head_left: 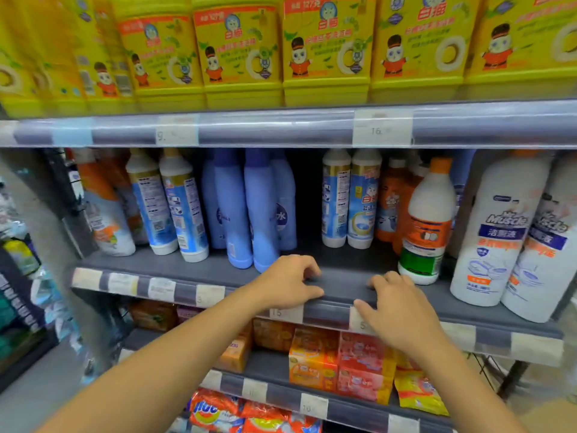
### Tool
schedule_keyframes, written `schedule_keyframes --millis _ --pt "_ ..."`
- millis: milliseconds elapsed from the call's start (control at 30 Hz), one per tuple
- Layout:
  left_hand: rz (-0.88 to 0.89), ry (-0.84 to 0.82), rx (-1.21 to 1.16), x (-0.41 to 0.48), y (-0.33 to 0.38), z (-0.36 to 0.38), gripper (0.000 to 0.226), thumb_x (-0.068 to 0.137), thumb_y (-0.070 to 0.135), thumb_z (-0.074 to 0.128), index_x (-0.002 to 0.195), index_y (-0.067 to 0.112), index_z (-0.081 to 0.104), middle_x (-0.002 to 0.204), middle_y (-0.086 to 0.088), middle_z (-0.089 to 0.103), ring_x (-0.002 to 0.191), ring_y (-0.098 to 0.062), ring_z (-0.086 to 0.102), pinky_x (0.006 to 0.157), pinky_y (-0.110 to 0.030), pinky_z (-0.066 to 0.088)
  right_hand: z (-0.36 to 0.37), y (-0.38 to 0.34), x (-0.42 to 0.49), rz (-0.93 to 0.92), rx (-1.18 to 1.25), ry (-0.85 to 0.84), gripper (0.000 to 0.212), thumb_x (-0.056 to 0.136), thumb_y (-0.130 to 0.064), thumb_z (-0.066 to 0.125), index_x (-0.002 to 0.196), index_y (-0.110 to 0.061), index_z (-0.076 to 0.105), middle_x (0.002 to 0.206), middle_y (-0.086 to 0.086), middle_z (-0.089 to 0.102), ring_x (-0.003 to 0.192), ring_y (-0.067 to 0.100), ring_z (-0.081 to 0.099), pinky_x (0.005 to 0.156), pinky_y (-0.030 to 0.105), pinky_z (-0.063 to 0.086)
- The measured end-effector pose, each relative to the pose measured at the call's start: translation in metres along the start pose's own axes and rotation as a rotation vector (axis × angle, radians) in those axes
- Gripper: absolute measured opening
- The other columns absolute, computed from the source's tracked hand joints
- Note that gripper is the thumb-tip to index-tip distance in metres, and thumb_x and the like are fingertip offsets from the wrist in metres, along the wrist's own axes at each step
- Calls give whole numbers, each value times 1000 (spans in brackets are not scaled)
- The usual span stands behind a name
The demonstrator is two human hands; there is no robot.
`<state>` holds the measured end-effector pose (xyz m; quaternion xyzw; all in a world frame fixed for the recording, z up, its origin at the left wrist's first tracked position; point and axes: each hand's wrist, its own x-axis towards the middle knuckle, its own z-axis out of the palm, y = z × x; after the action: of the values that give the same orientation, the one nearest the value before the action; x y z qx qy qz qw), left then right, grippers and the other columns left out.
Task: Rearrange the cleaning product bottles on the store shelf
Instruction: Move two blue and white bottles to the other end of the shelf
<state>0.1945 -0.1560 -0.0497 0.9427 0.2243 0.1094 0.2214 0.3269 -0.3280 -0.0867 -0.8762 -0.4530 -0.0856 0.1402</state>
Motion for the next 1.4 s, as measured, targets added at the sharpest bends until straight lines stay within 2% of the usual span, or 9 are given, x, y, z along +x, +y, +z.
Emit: schedule_keyframes --millis 100,233,433,567,733,833,1033,1167,1400 --pt "12 26 99 -35 -20 -22 34 78 36 73 107 20 64 107 1 63 98 -15 59 83 -26 47 -12 -33 4 -58 167 -1 42 91 -48 54 122 -19 54 115 2 50 106 21 51 83 34 46" --pt "-68 -8 308 -67 -55 -56 45 80 42 69 119 22 57 120 -1 57 108 -20 54 90 -33 47 -24 -87 11 -176 261 -62 43 90 -50 55 126 -26 50 119 -4 46 105 16 51 76 31 42" --pt "-193 -39 435 -96 -109 -112 52 83 46 65 127 23 52 127 -3 54 109 -22 54 84 -32 47 -23 -162 35 -248 341 -142 44 87 -44 64 124 -24 53 120 -3 49 99 18 55 84 34 46" --pt "-261 -51 539 -106 -146 -148 55 86 50 62 132 22 49 131 -4 52 113 -25 54 87 -37 49 -15 -213 54 -224 306 -136 42 84 -41 65 121 -23 53 119 0 49 99 22 55 84 39 49" --pt "-283 3 654 -97 -188 -181 49 85 50 62 121 17 54 117 -7 57 101 -27 57 83 -41 52 -2 -273 85 -161 253 -106 43 82 -38 67 117 -18 51 118 5 49 99 26 55 80 40 50" --pt "-288 55 664 -82 -213 -191 56 85 52 61 126 15 48 118 -10 56 102 -30 57 81 -41 52 7 -303 106 -80 268 -78 56 77 -46 71 117 -15 47 116 7 49 103 28 54 77 39 49" --pt "-345 318 221 -48 -243 -190 76 76 45 76 128 5 37 124 -18 53 113 -37 57 90 -45 51 23 -345 139 195 480 128 76 69 -47 78 124 -12 40 123 11 53 113 32 56 85 43 52" --pt "-255 457 -185 -26 -249 -182 70 78 25 77 129 -2 38 126 -22 59 114 -38 59 87 -40 52 38 -359 150 313 640 227 76 71 -51 76 122 -8 39 122 13 57 111 33 58 82 42 53" --pt "-202 571 -313 -8 -265 -163 84 80 17 75 139 -4 20 123 -31 57 108 -46 60 84 -51 53 52 -370 152 314 561 339 73 75 -47 72 124 -4 39 116 15 61 102 35 62 76 42 55"
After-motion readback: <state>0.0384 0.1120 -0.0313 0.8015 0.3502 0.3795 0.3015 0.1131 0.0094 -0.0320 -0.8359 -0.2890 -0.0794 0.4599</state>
